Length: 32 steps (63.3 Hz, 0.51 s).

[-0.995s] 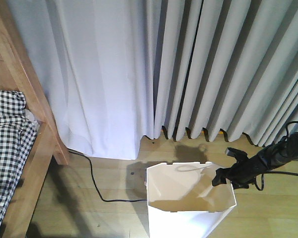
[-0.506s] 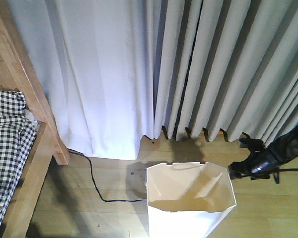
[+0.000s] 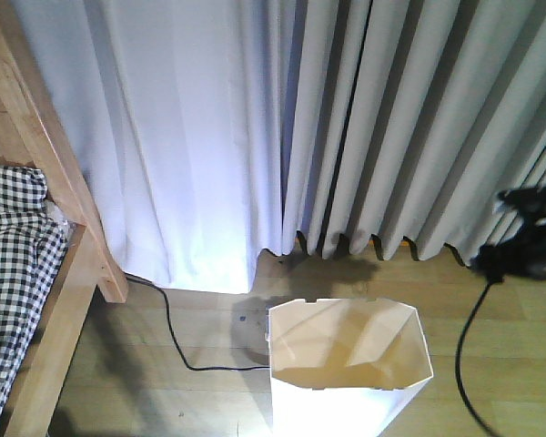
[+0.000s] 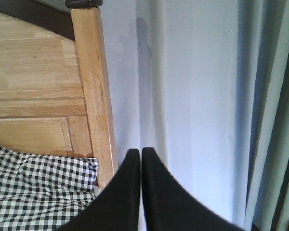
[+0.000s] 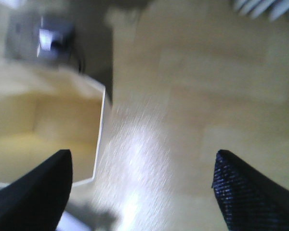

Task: Move trash bin to bedside with robot
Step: 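Open the right gripper and raise it away from the bin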

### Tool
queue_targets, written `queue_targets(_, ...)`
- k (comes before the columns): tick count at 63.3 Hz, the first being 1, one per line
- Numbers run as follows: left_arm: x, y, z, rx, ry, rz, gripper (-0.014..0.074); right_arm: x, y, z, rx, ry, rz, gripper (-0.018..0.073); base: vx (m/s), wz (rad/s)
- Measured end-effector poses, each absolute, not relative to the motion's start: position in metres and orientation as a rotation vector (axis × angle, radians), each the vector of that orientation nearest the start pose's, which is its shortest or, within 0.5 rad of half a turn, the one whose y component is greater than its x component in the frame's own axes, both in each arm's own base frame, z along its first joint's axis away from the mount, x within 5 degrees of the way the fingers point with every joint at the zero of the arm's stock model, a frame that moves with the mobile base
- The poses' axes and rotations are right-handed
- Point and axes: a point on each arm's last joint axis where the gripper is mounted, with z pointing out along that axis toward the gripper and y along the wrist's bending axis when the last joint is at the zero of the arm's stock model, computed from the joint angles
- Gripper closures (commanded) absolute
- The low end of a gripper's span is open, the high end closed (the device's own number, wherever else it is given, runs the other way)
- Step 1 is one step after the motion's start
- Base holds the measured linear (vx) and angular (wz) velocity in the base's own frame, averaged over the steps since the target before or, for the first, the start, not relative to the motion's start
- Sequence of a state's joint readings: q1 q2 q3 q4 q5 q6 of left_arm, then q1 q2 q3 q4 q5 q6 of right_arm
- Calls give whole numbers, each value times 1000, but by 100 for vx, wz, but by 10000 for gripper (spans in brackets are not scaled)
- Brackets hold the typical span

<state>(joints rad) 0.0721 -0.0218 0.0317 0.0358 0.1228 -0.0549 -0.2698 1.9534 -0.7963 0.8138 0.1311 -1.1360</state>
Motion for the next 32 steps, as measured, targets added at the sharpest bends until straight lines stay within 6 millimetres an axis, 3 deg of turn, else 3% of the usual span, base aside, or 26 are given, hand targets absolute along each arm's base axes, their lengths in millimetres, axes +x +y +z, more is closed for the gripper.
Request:
queue_targets(17,56,4,193,-77,1615,44,603,261,-62,195,-100,2379,-147,-17,0,0)
queue_targets(32,56,4,193,-77,1615,44,603,209,-36,277,-144,2078,-106,-17,0,0)
